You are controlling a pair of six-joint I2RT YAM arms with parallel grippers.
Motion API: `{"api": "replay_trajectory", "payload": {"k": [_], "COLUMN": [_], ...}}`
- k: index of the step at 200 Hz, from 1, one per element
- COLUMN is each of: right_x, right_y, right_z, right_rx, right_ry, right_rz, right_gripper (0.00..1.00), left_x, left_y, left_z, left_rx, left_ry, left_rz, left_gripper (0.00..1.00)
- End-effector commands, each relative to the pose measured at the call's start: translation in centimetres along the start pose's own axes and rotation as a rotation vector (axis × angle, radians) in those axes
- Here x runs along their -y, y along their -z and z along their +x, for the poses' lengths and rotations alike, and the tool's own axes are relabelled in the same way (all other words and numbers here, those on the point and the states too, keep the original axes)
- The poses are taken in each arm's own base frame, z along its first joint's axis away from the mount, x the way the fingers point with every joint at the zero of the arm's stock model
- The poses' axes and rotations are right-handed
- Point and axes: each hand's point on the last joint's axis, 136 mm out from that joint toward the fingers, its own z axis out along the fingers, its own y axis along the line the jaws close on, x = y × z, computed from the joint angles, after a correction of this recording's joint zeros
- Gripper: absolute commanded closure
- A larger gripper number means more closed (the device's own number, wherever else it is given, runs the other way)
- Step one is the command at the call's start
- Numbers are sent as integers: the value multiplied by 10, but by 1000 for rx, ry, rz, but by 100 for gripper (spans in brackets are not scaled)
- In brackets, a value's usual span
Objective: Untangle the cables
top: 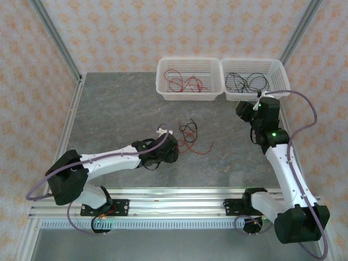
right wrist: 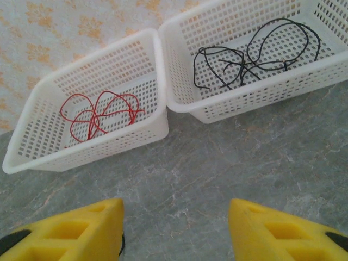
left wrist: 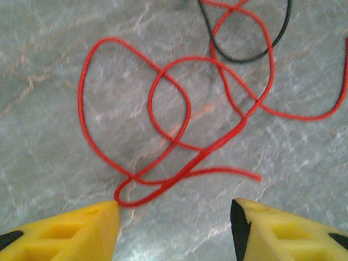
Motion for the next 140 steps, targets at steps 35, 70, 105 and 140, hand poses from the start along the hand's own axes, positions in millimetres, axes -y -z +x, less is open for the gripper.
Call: {"api": "replay_trajectory", "payload": {"k": [35, 70, 105, 140], "right_x": [0, -1, -2, -3], "right_y": [12, 25, 34, 35], "right_z": [0, -12, -19, -19], "right_rx": [11, 39, 64, 65], "right_ry": [-9, 6, 7, 3], "right_rz": [-5, 6, 11, 5], "right_gripper": [47, 47, 47, 47], "left_x": [6, 5, 1, -4], "left_y": [-4, -14, -16, -23], "left_z": [-31, -16, -13, -24], "left_rx": [72, 23, 23, 77], "left_ry": [-67, -79, -89, -112], "left_rz": [-41, -38, -51, -97], "left_gripper": [45, 47, 47, 55]}}
